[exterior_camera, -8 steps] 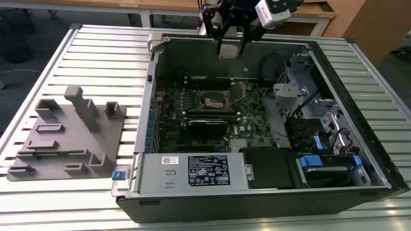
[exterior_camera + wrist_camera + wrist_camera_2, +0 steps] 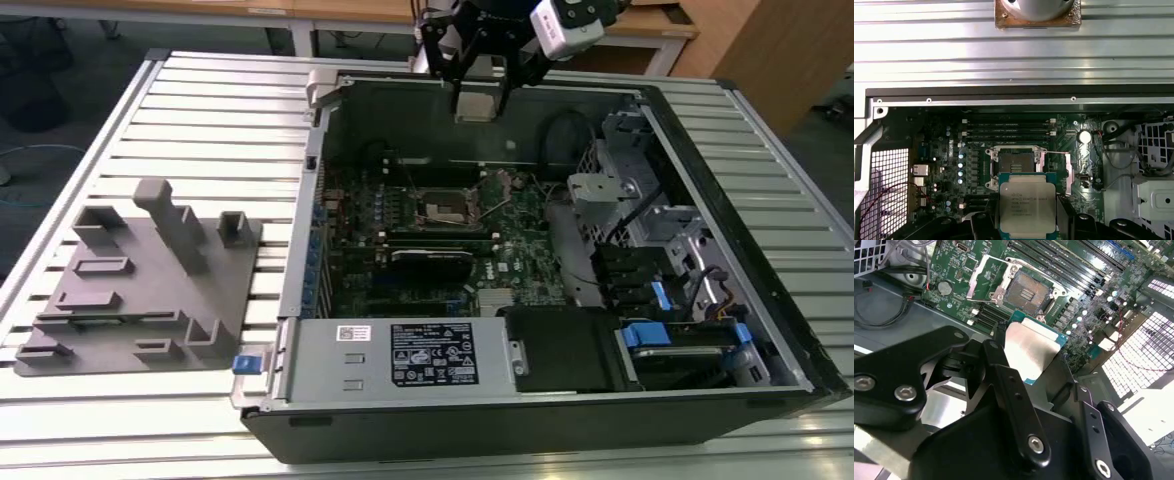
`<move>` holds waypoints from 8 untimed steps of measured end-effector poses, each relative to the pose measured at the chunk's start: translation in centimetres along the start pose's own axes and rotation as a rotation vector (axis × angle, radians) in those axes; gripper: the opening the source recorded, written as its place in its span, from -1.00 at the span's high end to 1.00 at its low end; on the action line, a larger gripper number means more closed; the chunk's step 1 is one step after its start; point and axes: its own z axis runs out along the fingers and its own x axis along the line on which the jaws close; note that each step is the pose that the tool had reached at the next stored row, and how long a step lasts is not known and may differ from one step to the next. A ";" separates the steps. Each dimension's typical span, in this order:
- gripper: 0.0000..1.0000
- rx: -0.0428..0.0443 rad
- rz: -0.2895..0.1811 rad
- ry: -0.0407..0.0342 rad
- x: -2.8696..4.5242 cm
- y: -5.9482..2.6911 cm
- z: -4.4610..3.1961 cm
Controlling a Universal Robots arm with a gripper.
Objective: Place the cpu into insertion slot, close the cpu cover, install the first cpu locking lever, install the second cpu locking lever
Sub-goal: 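Place the cpu into insertion slot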
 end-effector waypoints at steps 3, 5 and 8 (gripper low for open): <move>-0.08 0.0003 0.000 0.0001 0.00 -0.01 0.14; -0.08 0.0003 0.000 0.0001 0.00 -0.03 0.25; -0.08 0.0004 0.000 0.0001 0.00 -0.03 0.34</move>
